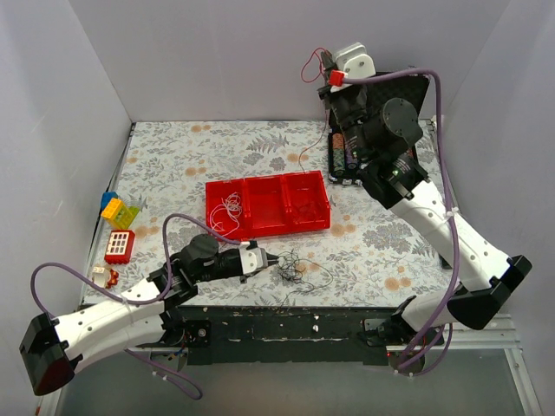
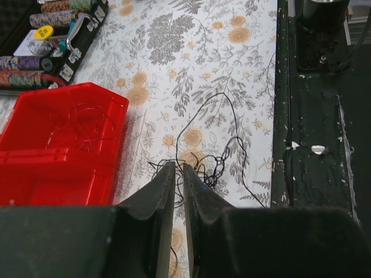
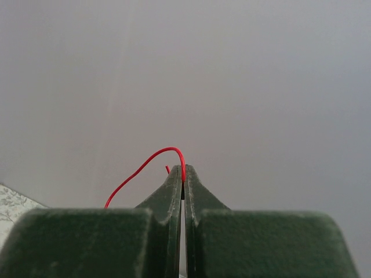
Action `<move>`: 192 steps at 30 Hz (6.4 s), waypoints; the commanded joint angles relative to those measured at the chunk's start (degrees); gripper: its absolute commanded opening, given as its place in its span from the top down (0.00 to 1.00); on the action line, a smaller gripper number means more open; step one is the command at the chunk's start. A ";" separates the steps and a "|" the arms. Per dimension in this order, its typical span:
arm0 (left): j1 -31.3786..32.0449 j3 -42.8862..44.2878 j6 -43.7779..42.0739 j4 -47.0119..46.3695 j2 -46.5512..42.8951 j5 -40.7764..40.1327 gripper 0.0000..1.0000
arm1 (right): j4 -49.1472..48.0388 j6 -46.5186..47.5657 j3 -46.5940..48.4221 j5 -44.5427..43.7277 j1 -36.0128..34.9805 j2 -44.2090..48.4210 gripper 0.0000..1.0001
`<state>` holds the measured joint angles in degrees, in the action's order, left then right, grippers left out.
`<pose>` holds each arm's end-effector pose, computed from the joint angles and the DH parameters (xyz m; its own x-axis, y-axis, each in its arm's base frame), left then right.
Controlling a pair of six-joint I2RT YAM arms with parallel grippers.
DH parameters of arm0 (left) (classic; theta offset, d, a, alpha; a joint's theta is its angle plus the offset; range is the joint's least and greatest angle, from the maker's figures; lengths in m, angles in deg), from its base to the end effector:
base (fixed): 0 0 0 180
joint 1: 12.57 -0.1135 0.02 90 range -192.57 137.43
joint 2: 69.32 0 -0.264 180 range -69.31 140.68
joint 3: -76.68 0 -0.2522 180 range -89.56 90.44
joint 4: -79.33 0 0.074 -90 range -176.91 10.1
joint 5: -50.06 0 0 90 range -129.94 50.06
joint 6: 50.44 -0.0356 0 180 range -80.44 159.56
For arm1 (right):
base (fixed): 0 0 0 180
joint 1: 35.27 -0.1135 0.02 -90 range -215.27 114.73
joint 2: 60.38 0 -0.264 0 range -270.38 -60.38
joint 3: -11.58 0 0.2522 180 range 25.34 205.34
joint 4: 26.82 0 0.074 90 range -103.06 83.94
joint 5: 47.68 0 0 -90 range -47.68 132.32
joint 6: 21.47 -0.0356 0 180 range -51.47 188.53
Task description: Untangle the cables
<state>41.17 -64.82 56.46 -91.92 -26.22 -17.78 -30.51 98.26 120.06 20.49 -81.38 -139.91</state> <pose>0.0972 -0.1553 0.2490 -0.4109 0.1049 -0.9056 0.8825 0.2951 -0.3662 0.2056 0.1947 0.5529 0.5488 -0.0935 -0.8307 -0.2070 0.9476 -0.2434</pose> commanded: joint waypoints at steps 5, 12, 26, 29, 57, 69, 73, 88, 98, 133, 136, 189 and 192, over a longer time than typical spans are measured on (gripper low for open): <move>-0.30 -2.49 -1.43 1.41 -1.96 0.88 0.89 | -2.06 -4.51 7.41 4.25 4.00 -1.59 0.99; -0.30 -3.55 -3.72 1.41 -2.92 -0.27 0.88 | -2.41 -7.06 5.39 5.30 6.99 -1.77 0.99; -0.91 -4.78 -5.74 0.71 -3.63 -0.53 0.88 | -2.50 -10.05 0.65 6.36 10.42 -2.39 0.99; -1.26 -4.96 -5.74 0.62 -3.89 -0.53 0.88 | -2.50 -10.49 -0.06 6.79 10.51 -2.48 0.99; -2.85 -6.54 -4.60 -1.05 -3.80 1.05 0.86 | -0.74 -10.40 7.25 7.67 12.09 -4.32 0.99; -3.11 -6.89 -5.04 -1.49 -3.89 1.05 0.85 | -2.06 -13.74 -3.74 8.38 12.09 -1.25 0.99; -3.11 -7.15 -4.87 -1.66 -3.98 1.23 0.85 | -2.32 -13.22 -3.23 8.20 12.18 -0.98 0.99; -3.46 -7.86 -4.34 -1.66 -4.33 1.23 0.85 | -3.38 -11.28 1.60 9.43 12.18 -0.63 0.99; -3.55 -7.77 -4.34 -1.84 -4.16 1.23 0.85 | -0.04 -11.10 9.61 11.72 12.18 -3.70 0.99; -3.81 -8.21 -4.60 -1.58 -5.30 1.14 0.85 | -5.93 -24.01 -32.47 6.36 12.09 5.35 0.99; -3.81 -7.94 -4.69 -1.49 -5.30 1.14 0.85 | -5.84 -25.52 -36.26 6.09 12.09 4.47 0.99; -4.25 -4.52 -16.46 0.19 7.17 11.33 0.59 | 19.65 -38.61 -33.26 13.30 9.19 2.68 0.27; -4.08 -3.64 -19.27 -1.75 12.79 14.40 0.61 | 17.98 -40.36 -42.92 15.14 9.11 11.82 0.28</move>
<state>37.36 -71.43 41.12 -90.76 -18.25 -9.33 -12.15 61.11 86.57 32.67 -72.09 -136.19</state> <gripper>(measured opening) 0.398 0.728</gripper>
